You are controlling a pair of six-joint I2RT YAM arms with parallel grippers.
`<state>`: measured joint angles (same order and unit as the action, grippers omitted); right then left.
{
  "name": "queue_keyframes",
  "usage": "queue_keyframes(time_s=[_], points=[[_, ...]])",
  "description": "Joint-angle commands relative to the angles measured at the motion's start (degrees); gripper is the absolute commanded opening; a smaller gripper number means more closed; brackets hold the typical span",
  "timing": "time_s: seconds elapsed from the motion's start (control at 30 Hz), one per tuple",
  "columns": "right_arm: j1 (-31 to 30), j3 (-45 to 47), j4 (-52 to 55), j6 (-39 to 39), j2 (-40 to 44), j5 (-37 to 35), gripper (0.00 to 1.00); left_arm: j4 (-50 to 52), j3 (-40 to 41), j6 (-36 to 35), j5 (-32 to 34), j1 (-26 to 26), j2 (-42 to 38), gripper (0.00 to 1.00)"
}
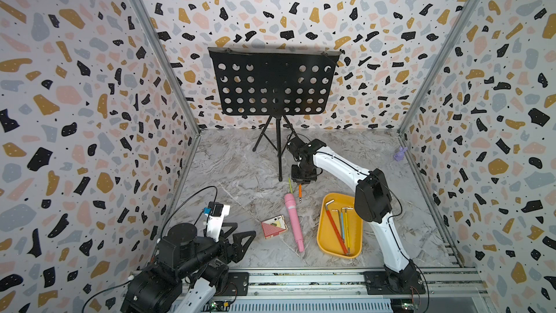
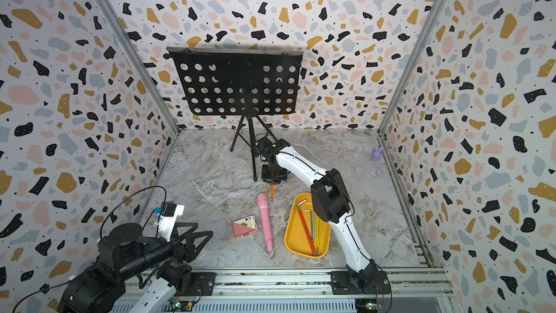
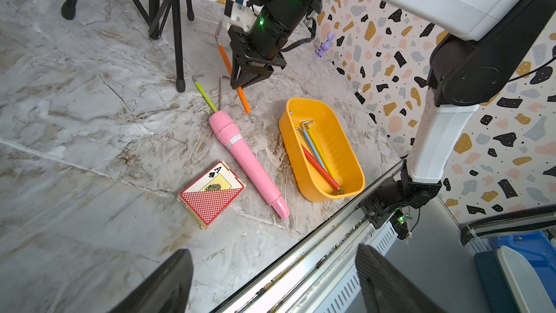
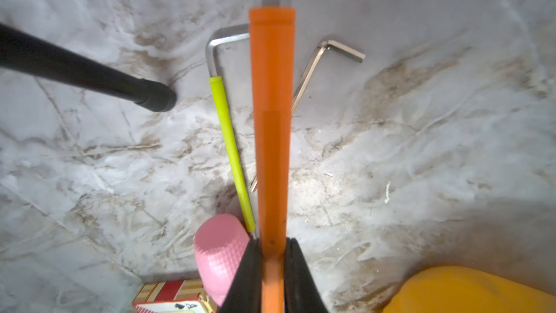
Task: Put the hex key on the desktop into the storage box
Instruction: Pick up the Allen key from the center of the board, then place the Allen key in the storage box.
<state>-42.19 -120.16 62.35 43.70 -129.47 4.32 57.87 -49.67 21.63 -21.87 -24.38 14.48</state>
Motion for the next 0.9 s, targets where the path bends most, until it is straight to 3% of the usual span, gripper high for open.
queue_keyframes(time_s=[0.0,0.37,0.87], points=[[-0.3,1.1,2.1,0.0,5.7,-0.8,0.0,-1.2,-0.9,-0.8,-0.3,0.5,0.6,0.89],[-0.3,12.5,1.4,-2.9,18.2,-1.2,0.0,-1.2,-0.9,-0.8,-0.5,0.5,0.5,0.89],[-0.3,43.5,-4.0,-8.3,42.4,-0.1,0.0,-1.3,-1.0,-1.4,-1.8,0.8,0.3,0.88]])
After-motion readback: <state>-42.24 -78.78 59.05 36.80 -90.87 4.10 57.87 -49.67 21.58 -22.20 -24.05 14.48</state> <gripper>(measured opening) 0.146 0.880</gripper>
